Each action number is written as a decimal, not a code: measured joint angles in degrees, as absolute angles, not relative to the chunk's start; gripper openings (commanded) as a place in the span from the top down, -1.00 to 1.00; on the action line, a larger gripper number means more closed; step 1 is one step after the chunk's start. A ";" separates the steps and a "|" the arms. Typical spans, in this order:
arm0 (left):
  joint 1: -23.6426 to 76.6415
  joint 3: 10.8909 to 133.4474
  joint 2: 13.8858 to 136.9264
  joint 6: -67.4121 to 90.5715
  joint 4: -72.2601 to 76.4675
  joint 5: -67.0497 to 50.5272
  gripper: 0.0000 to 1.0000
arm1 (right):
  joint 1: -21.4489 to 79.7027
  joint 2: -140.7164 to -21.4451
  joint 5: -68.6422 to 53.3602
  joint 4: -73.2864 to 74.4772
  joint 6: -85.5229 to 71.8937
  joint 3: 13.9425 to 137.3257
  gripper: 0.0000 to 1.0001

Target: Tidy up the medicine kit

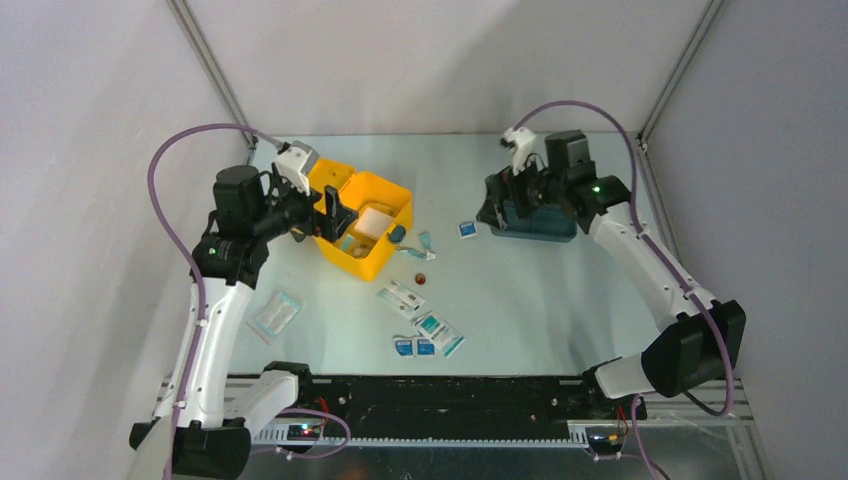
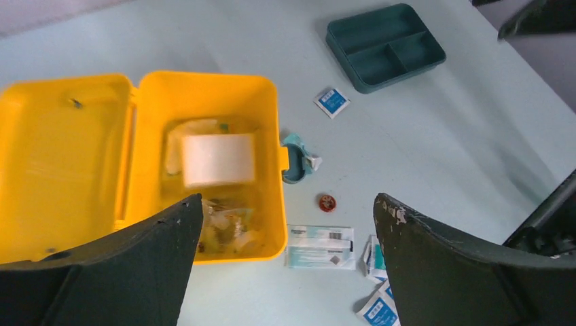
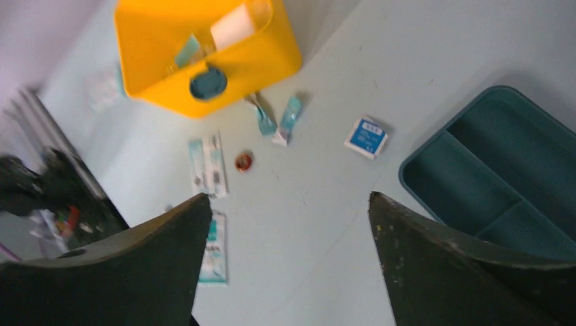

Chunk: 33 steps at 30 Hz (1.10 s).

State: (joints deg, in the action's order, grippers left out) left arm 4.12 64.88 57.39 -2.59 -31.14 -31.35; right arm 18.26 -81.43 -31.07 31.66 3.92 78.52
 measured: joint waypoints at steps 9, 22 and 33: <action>4.91 54.48 57.14 -6.81 -30.98 -27.97 -0.92 | 16.67 -92.82 -36.64 28.42 -2.44 77.23 -0.65; 10.83 52.82 62.70 -13.56 -33.34 -21.08 -0.72 | 25.28 -100.71 -26.13 36.64 12.25 80.29 -0.18; 19.88 65.10 79.24 -10.70 -32.14 -13.89 -0.68 | 24.14 -102.52 -21.26 41.69 14.33 83.00 -0.20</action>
State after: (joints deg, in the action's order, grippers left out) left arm 19.88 65.10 79.24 -10.70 -32.14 -13.89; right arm 24.14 -102.52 -21.26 41.69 14.33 83.00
